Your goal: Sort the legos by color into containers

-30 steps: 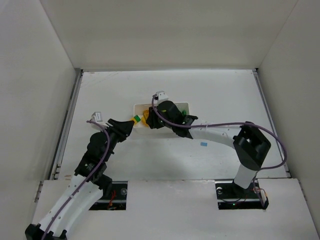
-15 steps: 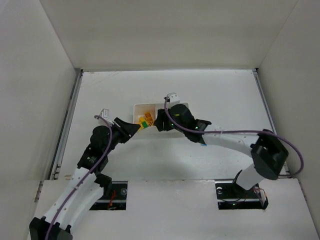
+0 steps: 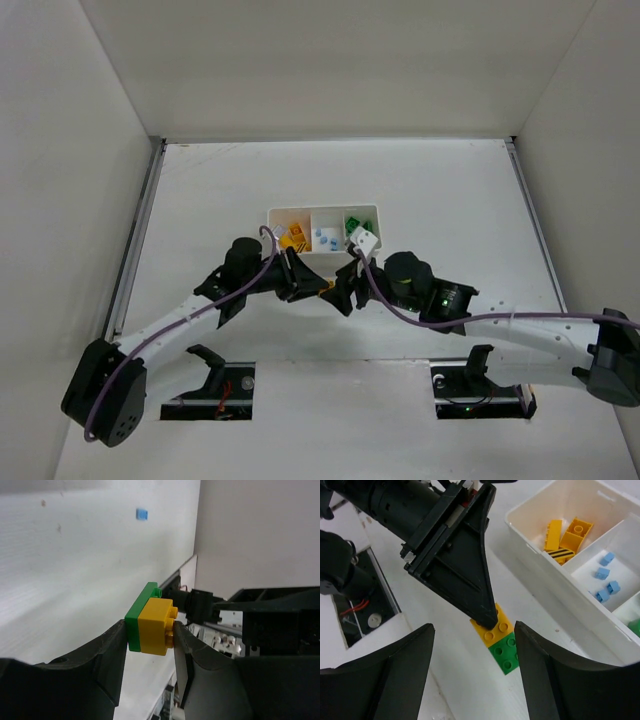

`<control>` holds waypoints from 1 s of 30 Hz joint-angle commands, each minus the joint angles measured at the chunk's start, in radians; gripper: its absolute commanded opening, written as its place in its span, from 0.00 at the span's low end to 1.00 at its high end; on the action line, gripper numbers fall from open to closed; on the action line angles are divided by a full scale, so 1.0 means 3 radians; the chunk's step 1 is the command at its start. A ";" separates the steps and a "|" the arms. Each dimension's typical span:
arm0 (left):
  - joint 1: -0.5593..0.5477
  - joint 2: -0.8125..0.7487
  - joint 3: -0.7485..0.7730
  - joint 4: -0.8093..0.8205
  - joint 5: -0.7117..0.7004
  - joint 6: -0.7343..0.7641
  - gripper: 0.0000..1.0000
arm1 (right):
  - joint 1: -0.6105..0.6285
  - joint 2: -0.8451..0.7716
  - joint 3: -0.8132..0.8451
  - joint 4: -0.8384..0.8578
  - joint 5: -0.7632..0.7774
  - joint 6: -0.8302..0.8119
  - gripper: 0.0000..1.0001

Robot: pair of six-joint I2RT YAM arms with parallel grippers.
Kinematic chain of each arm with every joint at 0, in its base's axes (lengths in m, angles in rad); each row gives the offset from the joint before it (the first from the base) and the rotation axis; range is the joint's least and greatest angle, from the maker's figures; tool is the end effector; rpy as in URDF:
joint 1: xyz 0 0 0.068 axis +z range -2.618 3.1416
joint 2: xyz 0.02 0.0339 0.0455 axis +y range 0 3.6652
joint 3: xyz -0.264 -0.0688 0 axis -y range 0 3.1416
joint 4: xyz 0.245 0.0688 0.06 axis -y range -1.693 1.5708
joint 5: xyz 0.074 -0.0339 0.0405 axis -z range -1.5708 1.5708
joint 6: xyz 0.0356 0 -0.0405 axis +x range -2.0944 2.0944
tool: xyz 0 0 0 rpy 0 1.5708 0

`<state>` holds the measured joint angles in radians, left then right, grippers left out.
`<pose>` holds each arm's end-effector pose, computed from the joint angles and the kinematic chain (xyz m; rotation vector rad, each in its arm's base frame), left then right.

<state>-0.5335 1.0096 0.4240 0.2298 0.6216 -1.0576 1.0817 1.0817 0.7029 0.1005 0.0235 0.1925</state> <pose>0.1731 -0.1263 0.2157 -0.0947 2.2358 -1.5755 0.1187 0.2213 0.2816 -0.8186 1.7582 0.8519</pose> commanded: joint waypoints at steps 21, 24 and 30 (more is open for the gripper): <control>-0.0086 0.0107 -0.0094 0.0814 0.0669 -0.0519 0.21 | 0.0140 -0.0164 -0.0032 -0.0228 -0.0083 -0.0279 0.76; -0.0075 0.0061 -0.0150 0.0814 0.0669 -0.0529 0.21 | 0.0145 -0.0144 -0.0047 -0.0202 -0.0068 -0.0284 0.76; 0.0017 -0.0087 -0.0222 0.0814 0.0689 -0.0611 0.21 | 0.0140 -0.0016 -0.0027 -0.0197 -0.0119 -0.0273 0.71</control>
<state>-0.5426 1.0187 0.3687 0.4221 0.7982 -1.2251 1.1160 1.0710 0.6872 0.0223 -0.0071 0.1219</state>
